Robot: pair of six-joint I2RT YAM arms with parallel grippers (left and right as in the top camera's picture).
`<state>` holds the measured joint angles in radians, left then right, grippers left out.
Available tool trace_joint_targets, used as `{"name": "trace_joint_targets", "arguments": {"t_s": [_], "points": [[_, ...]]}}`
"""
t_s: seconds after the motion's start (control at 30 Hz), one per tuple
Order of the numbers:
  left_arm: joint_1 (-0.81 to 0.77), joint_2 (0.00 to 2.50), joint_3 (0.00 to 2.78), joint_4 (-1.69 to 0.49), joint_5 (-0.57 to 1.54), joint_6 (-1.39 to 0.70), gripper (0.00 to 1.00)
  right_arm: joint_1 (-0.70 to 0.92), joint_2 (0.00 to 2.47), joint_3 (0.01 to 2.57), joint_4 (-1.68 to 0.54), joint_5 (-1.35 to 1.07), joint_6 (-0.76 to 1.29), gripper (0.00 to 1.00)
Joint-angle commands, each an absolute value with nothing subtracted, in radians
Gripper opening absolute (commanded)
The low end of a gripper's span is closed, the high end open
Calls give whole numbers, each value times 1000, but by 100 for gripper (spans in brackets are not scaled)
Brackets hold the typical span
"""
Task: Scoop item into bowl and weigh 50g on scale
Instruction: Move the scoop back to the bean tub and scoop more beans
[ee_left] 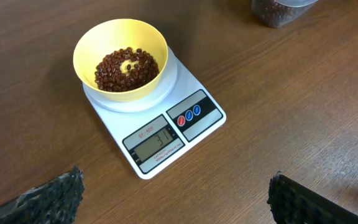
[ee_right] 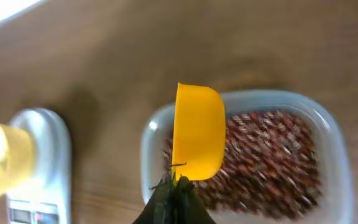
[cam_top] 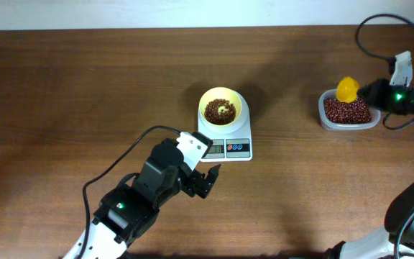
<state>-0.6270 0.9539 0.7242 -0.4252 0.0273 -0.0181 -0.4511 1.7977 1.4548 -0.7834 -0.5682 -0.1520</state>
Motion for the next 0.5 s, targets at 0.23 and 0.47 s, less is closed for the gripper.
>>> {"name": "trace_joint_targets", "arguments": {"t_s": [0.23, 0.47], "points": [[-624, 953, 722, -425, 38, 1, 99, -408, 1787, 1446, -815, -190, -258, 4], [-624, 953, 722, -429, 38, 1, 99, -289, 1838, 1386, -815, -164, -258, 4]]}}
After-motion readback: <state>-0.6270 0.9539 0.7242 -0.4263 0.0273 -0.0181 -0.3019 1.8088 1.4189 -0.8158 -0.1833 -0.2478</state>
